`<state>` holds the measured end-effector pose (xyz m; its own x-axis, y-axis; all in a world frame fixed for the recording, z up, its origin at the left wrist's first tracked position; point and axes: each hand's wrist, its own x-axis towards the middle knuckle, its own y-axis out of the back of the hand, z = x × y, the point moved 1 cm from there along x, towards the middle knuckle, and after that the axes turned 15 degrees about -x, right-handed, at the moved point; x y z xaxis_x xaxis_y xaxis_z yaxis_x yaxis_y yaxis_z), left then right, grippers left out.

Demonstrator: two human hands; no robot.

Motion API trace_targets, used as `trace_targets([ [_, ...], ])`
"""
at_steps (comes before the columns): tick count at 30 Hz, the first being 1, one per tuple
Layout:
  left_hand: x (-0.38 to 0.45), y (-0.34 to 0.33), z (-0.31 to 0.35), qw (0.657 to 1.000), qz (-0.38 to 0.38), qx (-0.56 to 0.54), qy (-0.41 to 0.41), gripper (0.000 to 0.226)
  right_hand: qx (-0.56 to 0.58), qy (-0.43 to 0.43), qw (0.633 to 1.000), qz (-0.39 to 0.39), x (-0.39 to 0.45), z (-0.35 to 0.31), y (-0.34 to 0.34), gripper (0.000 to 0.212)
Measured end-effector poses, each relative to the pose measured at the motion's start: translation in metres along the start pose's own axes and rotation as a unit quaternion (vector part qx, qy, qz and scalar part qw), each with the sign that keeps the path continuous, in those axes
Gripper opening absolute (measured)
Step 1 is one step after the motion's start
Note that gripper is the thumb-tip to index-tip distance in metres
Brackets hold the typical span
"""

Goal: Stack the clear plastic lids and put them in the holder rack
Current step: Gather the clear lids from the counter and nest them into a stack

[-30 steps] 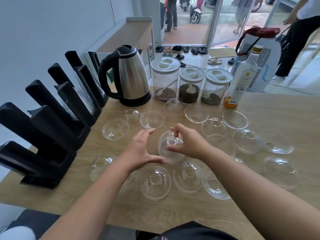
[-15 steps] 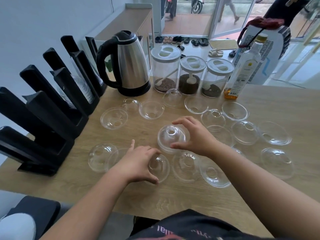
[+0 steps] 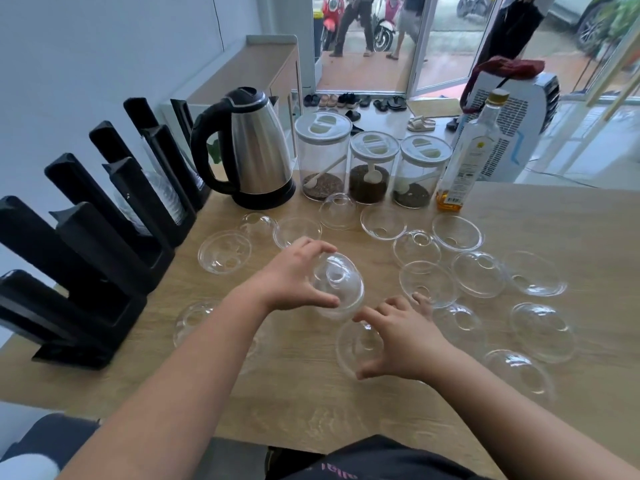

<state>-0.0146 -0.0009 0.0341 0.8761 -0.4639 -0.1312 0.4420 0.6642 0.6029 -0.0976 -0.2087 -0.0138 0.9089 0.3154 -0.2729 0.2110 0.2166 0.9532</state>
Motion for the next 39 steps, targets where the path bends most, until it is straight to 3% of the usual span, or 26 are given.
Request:
trace_targets([
  [13,0.033,-0.034,-0.036,0.999,-0.023,-0.003,0.023,0.095,0.156,0.011,0.987,0.048,-0.006,0.013,0.006,0.081],
  [23,0.024,-0.029,-0.037,0.999,-0.024,-0.039,0.008,0.104,0.278,0.034,0.955,0.102,0.003,0.045,0.052,0.071],
  [27,0.008,-0.017,-0.034,0.999,-0.016,-0.051,0.008,0.113,0.287,0.020,0.944,0.163,0.022,0.046,0.063,0.071],
  [31,-0.018,0.002,-0.037,0.998,0.003,-0.057,0.020,0.116,0.267,0.035,0.953,0.135,0.047,0.030,0.053,0.072],
  [39,-0.073,0.024,-0.060,0.993,0.056,0.025,0.097,0.100,0.248,0.050,0.962,0.107,0.073,0.013,0.027,0.072],
])
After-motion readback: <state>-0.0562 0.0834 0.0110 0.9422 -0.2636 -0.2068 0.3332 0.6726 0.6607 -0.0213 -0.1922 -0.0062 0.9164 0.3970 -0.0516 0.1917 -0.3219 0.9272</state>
